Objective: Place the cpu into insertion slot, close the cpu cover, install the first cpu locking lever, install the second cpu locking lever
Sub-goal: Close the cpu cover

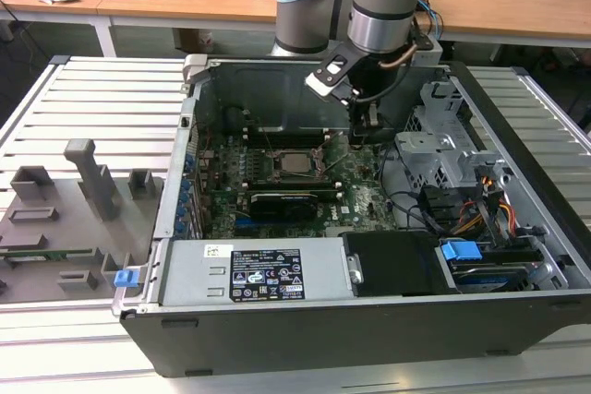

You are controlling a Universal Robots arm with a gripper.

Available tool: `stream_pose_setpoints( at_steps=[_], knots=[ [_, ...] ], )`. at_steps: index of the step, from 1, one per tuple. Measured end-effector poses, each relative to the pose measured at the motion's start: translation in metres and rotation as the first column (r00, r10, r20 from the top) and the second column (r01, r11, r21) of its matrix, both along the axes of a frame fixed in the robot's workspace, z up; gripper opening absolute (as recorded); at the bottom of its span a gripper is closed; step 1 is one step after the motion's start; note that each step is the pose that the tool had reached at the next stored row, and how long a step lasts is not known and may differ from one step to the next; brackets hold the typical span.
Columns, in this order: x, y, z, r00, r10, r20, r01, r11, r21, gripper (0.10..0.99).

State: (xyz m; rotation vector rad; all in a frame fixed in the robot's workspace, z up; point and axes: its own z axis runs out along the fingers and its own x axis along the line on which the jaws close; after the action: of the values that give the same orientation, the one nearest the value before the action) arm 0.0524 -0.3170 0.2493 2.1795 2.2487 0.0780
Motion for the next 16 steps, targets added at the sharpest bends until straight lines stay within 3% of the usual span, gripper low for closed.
stream_pose_setpoints(
  at_steps=[16],
  knots=[
    [-0.0050,0.0000,-0.0003,1.0000,0.009,-0.0002,-0.009,1.0000,0.000,0.106]
  ],
)
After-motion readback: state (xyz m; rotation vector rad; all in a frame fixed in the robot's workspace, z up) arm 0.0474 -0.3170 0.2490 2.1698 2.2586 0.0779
